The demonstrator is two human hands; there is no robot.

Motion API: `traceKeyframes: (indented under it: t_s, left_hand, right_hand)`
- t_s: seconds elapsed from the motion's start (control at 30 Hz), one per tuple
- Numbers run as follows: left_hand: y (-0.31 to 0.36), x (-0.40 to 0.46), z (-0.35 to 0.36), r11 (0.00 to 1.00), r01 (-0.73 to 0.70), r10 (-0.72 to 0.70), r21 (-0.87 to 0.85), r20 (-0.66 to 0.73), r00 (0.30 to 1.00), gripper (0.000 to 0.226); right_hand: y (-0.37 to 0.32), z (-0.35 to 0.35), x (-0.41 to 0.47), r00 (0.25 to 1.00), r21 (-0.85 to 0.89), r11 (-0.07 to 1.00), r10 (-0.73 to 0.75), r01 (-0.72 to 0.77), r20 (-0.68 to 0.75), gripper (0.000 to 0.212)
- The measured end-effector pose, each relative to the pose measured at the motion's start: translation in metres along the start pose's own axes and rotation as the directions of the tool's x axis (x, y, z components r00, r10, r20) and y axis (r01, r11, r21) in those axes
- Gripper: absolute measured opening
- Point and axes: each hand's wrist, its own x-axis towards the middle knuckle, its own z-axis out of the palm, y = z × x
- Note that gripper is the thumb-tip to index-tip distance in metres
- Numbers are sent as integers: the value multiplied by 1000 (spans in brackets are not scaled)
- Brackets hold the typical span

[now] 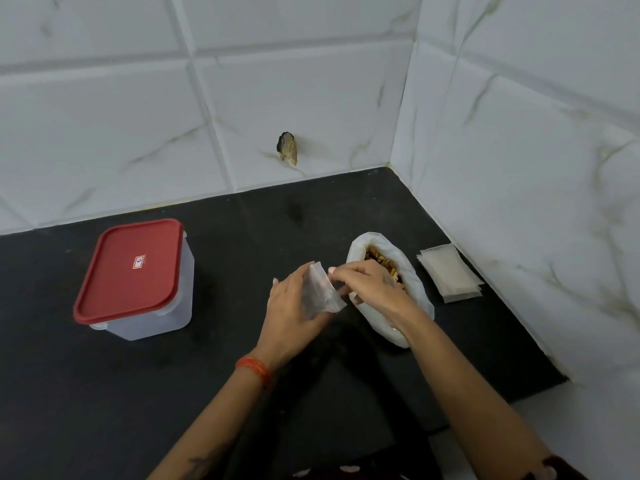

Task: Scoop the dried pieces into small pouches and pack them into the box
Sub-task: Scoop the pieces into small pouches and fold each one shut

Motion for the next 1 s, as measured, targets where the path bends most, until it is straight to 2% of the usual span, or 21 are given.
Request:
traceKeyframes:
  t_s: [0.1, 0.2, 0.37, 0.43, 0.57, 0.67, 0.77, 0.87, 0.93, 1.0]
  left_hand:
    - [1, 0, 0, 998, -59, 58, 22, 45, 997, 83]
    - [2, 0, -2, 992, -109, 104, 68, 71, 992, 91]
    - [2, 3, -4, 973, -162, 145, 163, 110, 983, 87]
    - [3, 3, -4, 972, -167, 150, 166, 112, 982, 80]
    - [5, 3, -1, 969, -164, 146, 183, 107, 983, 68]
    - [7, 2, 0, 973, -158, 141, 169, 107, 984, 70]
    - [8, 2, 2, 981, -140, 126, 132, 104, 987, 70]
    - [8, 3, 3, 997, -74, 72, 17, 113, 991, 69]
    - [8, 3, 4, 998, -14, 21, -65, 106, 994, 69]
    - [8, 2, 6, 991, 23, -12, -129, 88, 996, 64]
  right_hand:
    - [2, -5, -3, 998, -15, 999, -45, 46, 42, 16]
    - [3, -6, -6, 992, -27, 995, -95, 98, 77, 24]
    - [4, -5, -9, 989, 85, 990, -117, 109, 90, 14]
    - [4, -4, -11, 992, -1, 994, -113, 114, 59, 19]
    - [2, -1, -12, 985, -322, 933, -171, 163, 4, 22]
    - [2, -1, -12, 978, -391, 900, -206, 195, 12, 20]
    - [5, -3, -12, 973, -378, 902, -229, 207, -15, 17]
    - [10, -5, -12, 963, -401, 887, -267, 229, -40, 13]
    - [14, -9, -12, 961, -317, 918, -270, 240, -53, 11]
    - [18, -18, -11, 960, -159, 961, -247, 226, -129, 10]
